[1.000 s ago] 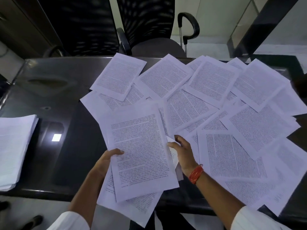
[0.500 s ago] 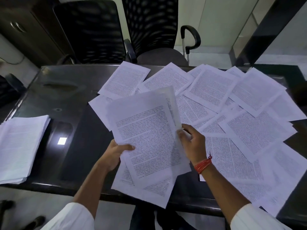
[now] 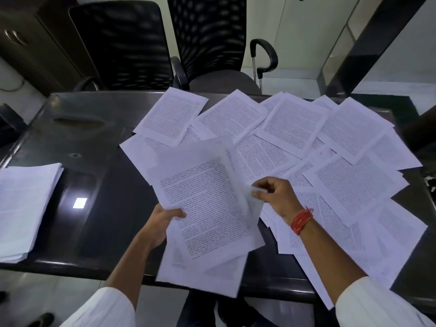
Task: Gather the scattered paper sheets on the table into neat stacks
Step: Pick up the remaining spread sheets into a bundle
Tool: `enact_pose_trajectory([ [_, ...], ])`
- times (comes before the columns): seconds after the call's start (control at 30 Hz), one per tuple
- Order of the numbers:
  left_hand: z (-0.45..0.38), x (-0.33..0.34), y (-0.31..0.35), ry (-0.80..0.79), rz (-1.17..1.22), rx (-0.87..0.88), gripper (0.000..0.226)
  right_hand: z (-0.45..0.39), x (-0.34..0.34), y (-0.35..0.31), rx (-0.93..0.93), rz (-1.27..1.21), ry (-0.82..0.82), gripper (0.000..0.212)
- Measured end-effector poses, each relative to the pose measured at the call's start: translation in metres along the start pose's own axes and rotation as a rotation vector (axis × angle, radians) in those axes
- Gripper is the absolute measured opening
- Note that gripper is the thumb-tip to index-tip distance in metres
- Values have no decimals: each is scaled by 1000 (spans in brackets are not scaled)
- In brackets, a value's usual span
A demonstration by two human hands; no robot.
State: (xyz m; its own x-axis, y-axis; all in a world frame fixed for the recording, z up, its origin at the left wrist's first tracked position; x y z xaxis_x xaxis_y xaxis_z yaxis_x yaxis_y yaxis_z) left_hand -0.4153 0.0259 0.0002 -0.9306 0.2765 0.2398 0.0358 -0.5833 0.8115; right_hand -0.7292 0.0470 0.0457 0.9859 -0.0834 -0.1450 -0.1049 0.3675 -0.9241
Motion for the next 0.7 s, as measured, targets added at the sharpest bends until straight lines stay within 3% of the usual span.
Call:
enact_pose_trajectory([
  [0.07,0,-7,-8,16,23,-21,36,-5,-13,-2,48,-284,83,18],
  [0.13,-1,-14,-16,20,25,-55,32,-11,-28,-10,41,-397,149,16],
  [0.4,-6,-37,-49,120,-89,-210,25,-42,-115,-85,-260,-174,585,13],
  [0.53,-10,-43,-56,136,-227,-260,25,-67,-98,-109,-268,-86,412,17],
  [0.7,-16,-46,-48,110,-186,-226,31,-85,-30,-111,-221,31,254,24],
])
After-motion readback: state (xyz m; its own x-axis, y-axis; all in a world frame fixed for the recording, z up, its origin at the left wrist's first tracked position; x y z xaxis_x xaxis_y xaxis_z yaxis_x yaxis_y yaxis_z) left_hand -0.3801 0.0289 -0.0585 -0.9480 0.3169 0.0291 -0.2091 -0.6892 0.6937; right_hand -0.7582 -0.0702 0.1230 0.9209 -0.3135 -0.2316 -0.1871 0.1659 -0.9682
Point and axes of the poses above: each hand's wrist, its own z-axis away from the middle knuckle, its own x-axis out of the palm, y = z × x, the point moved 7 cm from there along -z, towards the middle knuckle, and after that the axes turned 3 degrees about -y, right-handed, at the moved point
